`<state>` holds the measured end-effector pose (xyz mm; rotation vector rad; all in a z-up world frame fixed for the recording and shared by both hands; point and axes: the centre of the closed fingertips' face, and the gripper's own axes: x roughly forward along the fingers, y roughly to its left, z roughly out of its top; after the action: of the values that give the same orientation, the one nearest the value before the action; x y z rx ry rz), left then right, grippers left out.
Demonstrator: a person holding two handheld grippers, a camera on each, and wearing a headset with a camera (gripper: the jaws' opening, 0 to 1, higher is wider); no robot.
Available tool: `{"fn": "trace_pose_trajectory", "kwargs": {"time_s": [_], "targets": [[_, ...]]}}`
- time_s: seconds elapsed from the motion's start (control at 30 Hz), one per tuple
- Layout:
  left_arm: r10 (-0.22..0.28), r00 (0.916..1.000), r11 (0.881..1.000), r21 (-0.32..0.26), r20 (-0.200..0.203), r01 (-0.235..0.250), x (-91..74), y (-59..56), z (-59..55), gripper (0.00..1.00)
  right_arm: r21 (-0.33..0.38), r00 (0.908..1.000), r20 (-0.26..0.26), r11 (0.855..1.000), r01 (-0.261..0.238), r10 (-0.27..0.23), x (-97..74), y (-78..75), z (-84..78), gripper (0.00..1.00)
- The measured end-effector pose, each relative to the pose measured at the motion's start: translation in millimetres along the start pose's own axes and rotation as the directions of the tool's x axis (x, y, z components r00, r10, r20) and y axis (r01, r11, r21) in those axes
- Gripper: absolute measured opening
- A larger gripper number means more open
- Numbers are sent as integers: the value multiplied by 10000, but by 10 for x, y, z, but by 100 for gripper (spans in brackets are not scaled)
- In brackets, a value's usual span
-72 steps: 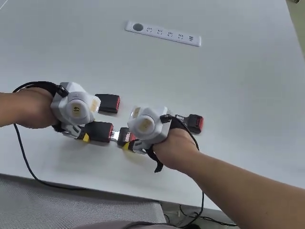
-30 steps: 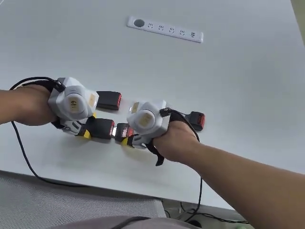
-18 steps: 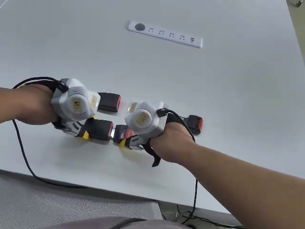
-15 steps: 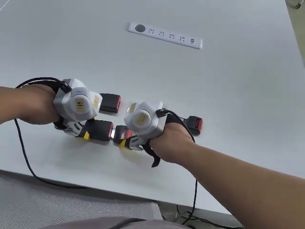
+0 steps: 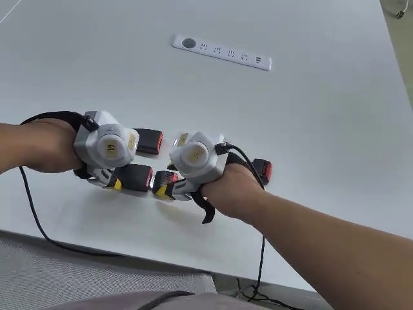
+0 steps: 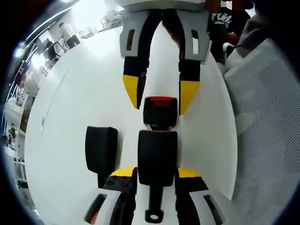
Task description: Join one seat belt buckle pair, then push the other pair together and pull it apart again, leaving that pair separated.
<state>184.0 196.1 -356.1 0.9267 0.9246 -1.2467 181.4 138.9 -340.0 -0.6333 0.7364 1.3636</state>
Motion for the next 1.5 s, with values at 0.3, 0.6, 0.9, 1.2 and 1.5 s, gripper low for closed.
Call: {"fn": "trace_pose_trajectory", "kwargs": {"time_s": [0.3, 0.6, 0.9, 1.2, 1.5], "targets": [[576, 9972, 9982, 134, 478, -583, -172, 312, 127, 33, -398, 9989, 188, 9982, 442, -435, -254, -193, -99, 33], [984, 9936, 9947, 255, 551, -999, -130, 746, 175, 34, 82, 9910, -601, 9927, 1201, -1194, -611, -646, -737, 35], [761, 9967, 9967, 265, 277, -769, 36, 934, 27, 36, 876, 9806, -1003, 9802, 1774, -1685, -967, -1051, -1259, 35], [476, 9988, 9987, 202, 130, -478, 107, 927, 4, 39, 923, 9805, -1496, 9855, 1426, -1278, -1071, -1094, -1612, 37], [42, 10000, 9995, 326, -2, -42, 136, 841, 38, 37, 526, 9850, -1512, 9943, 924, -836, -1134, -981, -1606, 37]]}}
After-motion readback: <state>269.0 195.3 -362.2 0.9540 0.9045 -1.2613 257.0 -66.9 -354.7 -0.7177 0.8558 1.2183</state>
